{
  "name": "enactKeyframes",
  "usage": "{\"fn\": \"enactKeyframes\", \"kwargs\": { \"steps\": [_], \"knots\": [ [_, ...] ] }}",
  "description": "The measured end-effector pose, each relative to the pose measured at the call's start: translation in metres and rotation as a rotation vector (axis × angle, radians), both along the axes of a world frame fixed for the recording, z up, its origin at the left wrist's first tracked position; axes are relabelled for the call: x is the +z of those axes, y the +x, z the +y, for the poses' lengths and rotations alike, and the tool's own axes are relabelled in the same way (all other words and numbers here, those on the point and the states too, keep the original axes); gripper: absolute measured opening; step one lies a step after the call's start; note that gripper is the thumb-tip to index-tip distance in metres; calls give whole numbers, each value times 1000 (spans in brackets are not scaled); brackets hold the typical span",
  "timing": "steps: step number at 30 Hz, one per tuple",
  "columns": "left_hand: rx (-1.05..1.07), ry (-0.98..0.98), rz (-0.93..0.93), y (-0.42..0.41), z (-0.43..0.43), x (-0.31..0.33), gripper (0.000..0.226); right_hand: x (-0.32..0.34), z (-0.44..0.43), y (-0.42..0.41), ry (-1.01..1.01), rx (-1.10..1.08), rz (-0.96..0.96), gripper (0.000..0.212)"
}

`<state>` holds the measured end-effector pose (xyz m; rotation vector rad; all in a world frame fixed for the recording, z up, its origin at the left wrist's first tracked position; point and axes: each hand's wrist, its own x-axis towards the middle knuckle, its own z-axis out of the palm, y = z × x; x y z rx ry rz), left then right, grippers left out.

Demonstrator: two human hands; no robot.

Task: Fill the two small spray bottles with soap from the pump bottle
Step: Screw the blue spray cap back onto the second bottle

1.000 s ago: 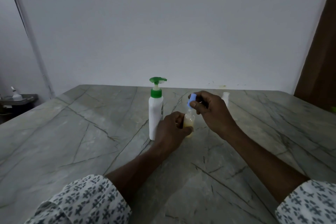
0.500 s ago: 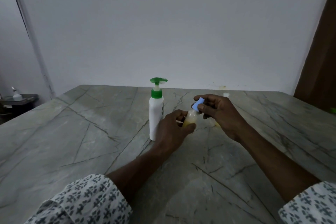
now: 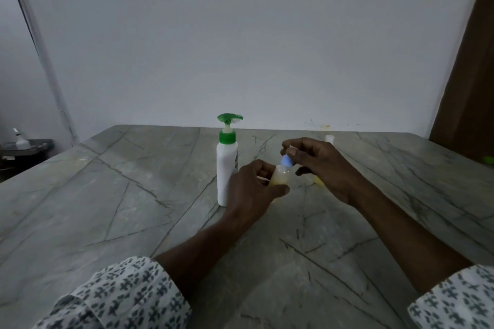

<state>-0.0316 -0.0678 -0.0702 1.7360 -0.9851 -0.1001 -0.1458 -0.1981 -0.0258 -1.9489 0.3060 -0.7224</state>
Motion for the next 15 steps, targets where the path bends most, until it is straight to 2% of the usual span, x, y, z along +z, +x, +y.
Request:
{"fn": "enactKeyframes", "kwargs": {
  "steps": [3,5,9,10,13,15],
  "knots": [
    [-17,11,14,1,0,-2,40,-1,-8,-3,-30,22,-12,19],
    [-23,9,27,1,0,-3,40,-3,-7,-1,-73,-13,-6,10],
    [-22,-14,76,1,0,-3,40,-8,-1,8,-122,-102,-14,48],
    [-24,-19,85,1,0,-2,40,-6,0,7,-100,-75,-13,47],
    [-31,-18,94,1,-1,-2,40,0,-2,0,-34,28,-23,21],
    [-29,3,73,0,0,-2,40,2,-6,-2,-53,45,-24,22]
  ]
}}
